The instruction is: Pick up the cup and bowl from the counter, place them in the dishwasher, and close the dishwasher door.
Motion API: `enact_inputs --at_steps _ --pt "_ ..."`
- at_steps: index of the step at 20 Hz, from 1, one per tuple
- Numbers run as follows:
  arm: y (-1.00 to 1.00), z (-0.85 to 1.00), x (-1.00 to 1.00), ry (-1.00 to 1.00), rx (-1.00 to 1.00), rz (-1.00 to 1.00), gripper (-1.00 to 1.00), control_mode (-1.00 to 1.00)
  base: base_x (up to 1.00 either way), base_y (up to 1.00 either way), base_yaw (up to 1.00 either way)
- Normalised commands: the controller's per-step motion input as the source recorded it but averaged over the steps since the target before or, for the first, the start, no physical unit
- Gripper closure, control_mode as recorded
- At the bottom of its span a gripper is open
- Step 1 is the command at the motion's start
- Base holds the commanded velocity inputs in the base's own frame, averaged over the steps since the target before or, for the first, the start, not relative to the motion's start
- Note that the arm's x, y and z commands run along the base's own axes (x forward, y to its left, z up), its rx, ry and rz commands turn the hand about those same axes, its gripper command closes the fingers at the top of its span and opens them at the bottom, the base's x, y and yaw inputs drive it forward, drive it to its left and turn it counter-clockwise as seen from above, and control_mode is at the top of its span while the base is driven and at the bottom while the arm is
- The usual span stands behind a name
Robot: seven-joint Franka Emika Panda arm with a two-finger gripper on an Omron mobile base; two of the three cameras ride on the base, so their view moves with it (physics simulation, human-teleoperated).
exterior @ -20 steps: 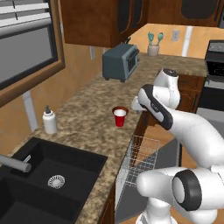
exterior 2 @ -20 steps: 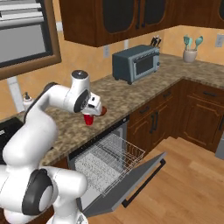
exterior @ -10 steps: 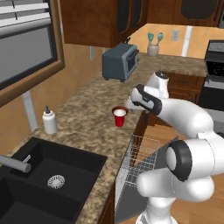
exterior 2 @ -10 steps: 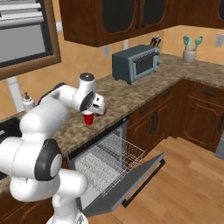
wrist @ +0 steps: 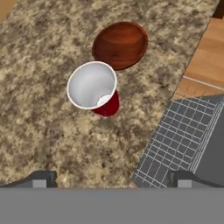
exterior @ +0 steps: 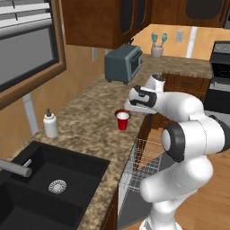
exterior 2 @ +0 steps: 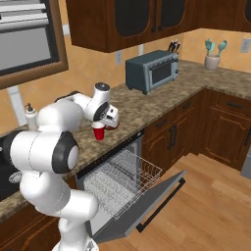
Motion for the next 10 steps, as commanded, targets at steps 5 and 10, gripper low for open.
enact_inputs --at_steps 5,10 --pt "0.17 -0.16 0.35 0.07 0.01 0.00 -1.00 -1.00 0.00 0.00 0.00" --pt "0.10 -0.19 0.38 0.09 0.00 0.00 -1.00 -1.00 0.00 0.00 0.00"
